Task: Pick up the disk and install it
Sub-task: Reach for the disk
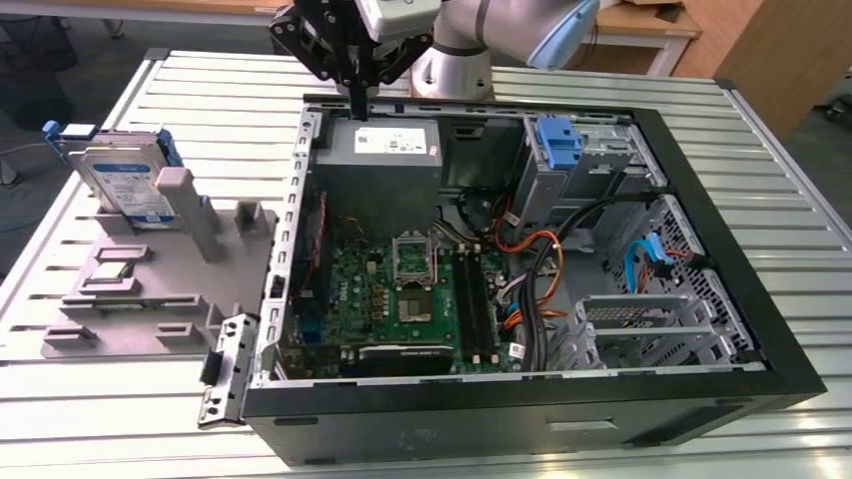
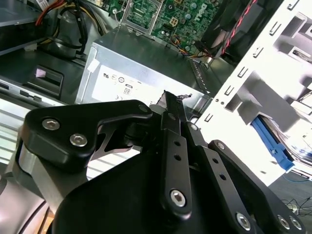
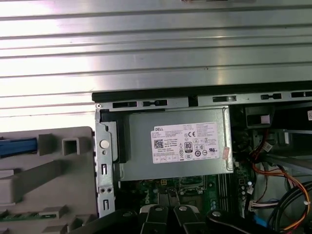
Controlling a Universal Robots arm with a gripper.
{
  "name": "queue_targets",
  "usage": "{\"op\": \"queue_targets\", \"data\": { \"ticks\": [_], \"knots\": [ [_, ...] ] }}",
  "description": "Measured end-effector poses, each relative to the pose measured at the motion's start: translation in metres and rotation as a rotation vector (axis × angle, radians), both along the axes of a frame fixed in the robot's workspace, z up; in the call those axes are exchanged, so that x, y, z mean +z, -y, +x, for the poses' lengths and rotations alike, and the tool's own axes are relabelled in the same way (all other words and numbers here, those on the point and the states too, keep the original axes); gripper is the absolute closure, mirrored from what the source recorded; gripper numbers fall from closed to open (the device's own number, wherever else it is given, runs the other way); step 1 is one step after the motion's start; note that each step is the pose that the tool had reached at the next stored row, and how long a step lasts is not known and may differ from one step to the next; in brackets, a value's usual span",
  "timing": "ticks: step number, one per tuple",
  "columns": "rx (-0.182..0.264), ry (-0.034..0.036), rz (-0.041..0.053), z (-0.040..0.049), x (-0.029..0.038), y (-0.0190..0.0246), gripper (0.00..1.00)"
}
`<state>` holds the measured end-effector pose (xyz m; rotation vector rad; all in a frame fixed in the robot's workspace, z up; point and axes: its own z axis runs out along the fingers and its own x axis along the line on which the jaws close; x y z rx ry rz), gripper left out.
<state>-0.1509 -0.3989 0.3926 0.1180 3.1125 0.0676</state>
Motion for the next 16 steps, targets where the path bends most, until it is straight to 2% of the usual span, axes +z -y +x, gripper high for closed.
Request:
{"op": "queue_targets", "data": {
  "ticks": [16],
  "knots": [
    [0.000, 0.0000, 0.0000, -0.0106, -0.0001, 0.0000, 0.89]
  ]
}}
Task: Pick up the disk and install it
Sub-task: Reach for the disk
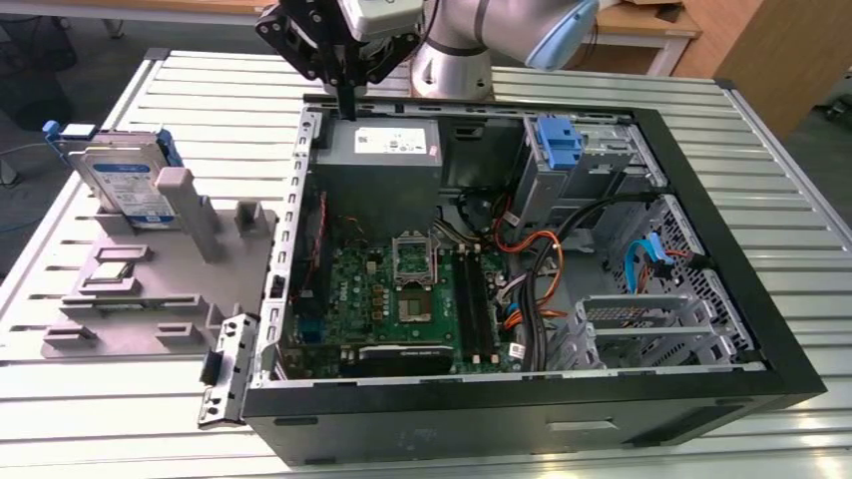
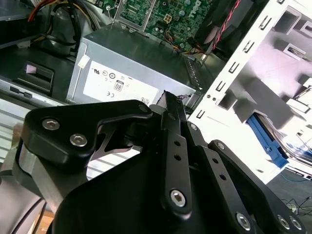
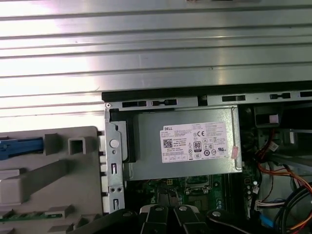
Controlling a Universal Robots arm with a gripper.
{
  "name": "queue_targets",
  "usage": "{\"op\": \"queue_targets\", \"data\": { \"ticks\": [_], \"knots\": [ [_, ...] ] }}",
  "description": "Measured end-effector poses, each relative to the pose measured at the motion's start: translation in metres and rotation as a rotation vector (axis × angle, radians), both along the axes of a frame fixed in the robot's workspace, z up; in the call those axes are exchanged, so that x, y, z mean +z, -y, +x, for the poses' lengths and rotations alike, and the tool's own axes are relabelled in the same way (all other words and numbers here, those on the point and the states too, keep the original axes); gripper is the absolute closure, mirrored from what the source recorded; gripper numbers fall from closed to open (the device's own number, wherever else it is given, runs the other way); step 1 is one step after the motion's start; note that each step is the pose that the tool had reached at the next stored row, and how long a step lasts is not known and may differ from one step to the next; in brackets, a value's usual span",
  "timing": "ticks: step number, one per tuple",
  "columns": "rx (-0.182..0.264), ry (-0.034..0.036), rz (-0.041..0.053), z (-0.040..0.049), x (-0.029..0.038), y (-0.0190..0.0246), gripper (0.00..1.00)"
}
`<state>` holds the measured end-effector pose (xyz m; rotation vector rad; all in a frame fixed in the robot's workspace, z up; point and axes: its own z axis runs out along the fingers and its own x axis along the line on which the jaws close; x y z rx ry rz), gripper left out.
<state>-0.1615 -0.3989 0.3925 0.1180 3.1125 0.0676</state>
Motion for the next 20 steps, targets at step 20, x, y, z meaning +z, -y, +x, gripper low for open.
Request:
{"op": "queue_targets", "data": {
  "ticks": [20],
  "knots": [
    [0.000, 0.0000, 0.0000, -0.0110, -0.0001, 0.0000, 0.89]
  ]
}}
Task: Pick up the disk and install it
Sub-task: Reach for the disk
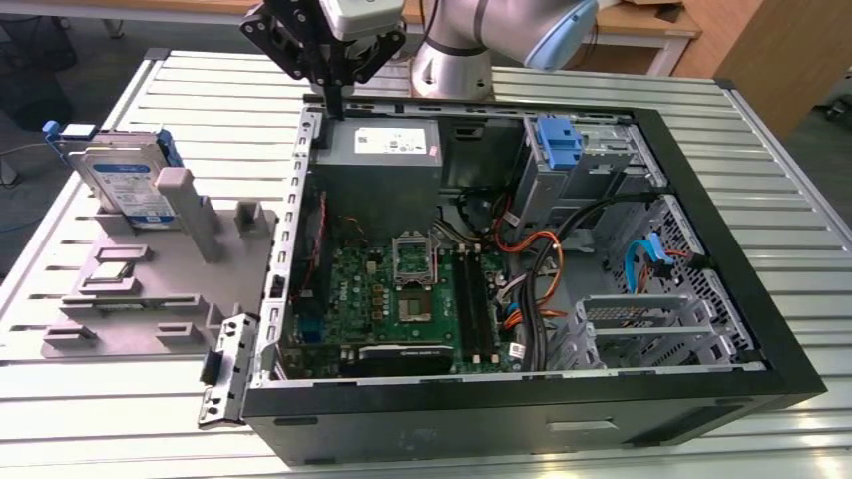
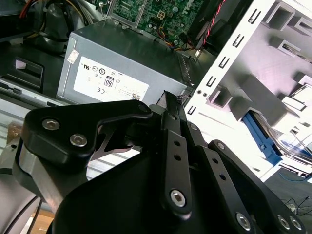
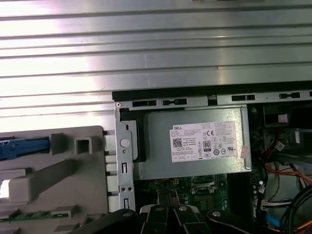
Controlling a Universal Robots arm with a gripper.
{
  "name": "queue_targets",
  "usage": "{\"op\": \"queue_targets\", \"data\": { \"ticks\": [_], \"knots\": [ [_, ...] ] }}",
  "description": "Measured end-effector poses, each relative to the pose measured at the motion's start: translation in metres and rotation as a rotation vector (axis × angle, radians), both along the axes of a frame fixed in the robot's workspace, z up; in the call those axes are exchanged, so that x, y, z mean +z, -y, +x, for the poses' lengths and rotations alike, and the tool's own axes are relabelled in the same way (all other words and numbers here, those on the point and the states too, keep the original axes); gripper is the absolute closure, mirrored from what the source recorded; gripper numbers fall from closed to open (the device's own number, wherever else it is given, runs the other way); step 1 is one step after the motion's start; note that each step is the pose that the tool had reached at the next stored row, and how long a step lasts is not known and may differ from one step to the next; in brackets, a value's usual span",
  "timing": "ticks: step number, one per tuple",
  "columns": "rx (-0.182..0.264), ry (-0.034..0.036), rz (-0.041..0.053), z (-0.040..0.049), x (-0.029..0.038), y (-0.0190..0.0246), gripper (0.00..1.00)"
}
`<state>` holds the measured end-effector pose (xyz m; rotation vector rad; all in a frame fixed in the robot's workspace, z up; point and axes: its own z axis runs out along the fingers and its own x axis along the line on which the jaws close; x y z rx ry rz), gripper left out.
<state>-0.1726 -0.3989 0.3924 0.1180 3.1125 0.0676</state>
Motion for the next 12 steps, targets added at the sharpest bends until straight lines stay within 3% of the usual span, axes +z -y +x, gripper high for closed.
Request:
{"op": "queue_targets", "data": {
  "ticks": [12],
  "knots": [
    [0.000, 0.0000, 0.0000, -0.0035, -0.0003, 0.0000, 0.89]
  ]
}}
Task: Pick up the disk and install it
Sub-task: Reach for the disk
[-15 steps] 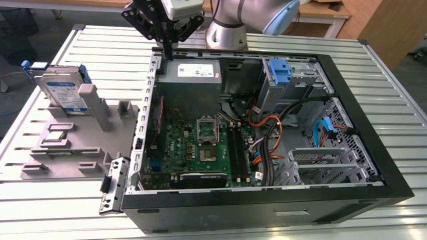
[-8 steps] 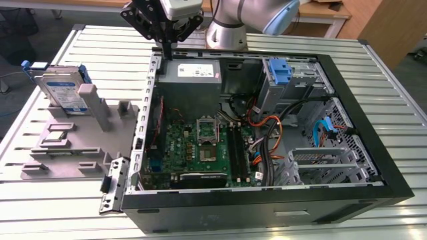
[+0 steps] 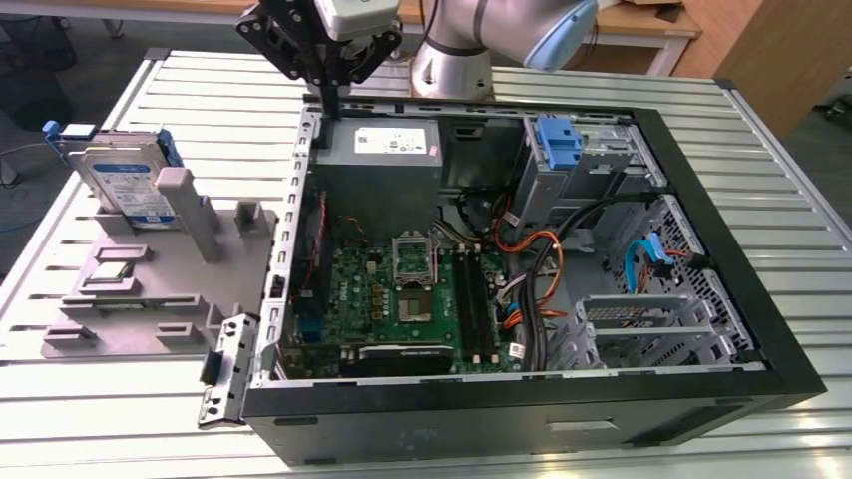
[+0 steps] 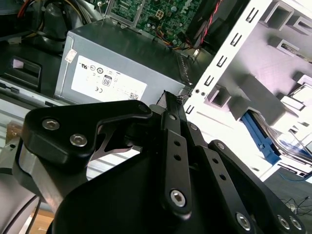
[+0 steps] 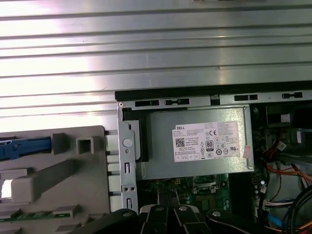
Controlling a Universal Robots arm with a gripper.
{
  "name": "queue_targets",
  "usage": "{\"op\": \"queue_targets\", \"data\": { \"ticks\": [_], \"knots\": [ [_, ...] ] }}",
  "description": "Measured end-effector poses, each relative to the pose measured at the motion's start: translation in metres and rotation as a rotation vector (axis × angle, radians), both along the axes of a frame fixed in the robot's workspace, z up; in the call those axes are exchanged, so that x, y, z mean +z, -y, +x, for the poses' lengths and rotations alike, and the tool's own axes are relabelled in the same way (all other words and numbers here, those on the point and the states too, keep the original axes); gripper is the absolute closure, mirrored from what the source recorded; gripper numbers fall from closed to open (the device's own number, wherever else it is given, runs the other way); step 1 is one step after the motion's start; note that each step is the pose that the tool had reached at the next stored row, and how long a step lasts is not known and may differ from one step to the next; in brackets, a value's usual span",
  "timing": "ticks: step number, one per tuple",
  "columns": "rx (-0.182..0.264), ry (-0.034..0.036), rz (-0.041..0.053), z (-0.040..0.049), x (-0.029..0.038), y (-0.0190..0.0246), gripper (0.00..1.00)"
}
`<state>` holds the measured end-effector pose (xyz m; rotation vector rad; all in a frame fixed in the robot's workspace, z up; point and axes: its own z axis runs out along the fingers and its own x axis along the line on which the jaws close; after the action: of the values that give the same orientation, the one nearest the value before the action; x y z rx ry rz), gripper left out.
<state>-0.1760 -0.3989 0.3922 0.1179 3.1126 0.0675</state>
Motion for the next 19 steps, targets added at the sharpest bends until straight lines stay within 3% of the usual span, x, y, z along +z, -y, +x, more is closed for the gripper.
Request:
{"op": "queue_targets", "data": {
  "ticks": [12, 19],
  "knots": [
    [0.000, 0.0001, 0.0001, -0.0220, -0.0012, 0.0000, 0.89],
    [0.000, 0.0001, 0.0001, -0.0247, -0.0013, 0.0000, 0.89]
  ]
}}
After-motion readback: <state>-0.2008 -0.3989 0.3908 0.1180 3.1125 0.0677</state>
